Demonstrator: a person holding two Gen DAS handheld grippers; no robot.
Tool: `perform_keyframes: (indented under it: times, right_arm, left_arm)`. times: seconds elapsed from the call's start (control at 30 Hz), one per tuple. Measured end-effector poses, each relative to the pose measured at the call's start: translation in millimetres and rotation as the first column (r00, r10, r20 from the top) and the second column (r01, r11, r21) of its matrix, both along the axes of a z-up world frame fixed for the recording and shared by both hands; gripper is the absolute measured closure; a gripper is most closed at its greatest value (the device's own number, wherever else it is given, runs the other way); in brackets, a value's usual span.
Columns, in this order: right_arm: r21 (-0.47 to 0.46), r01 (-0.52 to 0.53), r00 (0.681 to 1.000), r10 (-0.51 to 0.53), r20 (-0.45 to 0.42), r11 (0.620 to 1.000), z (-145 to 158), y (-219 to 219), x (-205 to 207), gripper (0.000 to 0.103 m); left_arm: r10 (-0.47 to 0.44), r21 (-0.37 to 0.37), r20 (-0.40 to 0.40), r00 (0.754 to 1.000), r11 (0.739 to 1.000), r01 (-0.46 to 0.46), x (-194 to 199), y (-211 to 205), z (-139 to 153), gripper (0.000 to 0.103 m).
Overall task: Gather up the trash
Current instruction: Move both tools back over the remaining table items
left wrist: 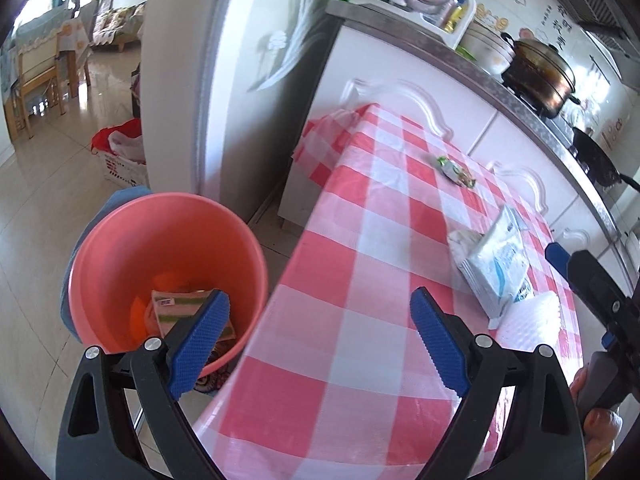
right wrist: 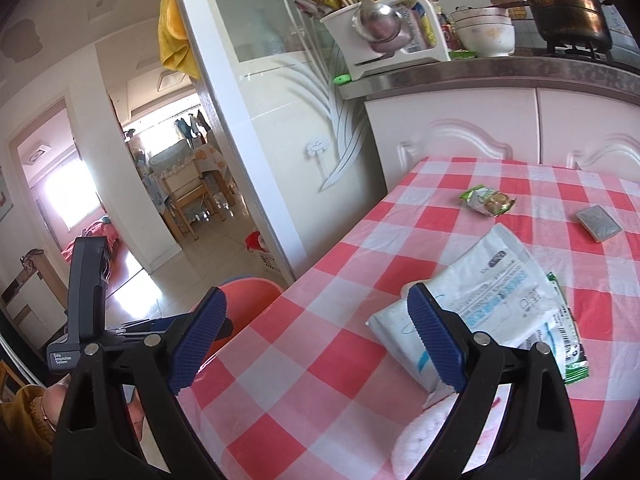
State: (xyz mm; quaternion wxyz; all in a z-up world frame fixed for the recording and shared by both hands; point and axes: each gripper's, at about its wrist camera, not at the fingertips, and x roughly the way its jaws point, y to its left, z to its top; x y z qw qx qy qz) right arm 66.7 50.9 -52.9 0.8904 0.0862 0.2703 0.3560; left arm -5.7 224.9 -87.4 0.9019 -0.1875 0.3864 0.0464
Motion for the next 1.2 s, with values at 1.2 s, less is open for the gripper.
perform_keyframes:
  times: [1.2]
  right_arm:
    - [0.202,0.39,0.915,-0.354,-0.193,0.898,-34.4,-204.4,78.9,0.011]
  left_arm:
    - [-0.148,-0.142,-0.021,0.989,0.979,0.144,138.5,-106.2,63.0,0.012]
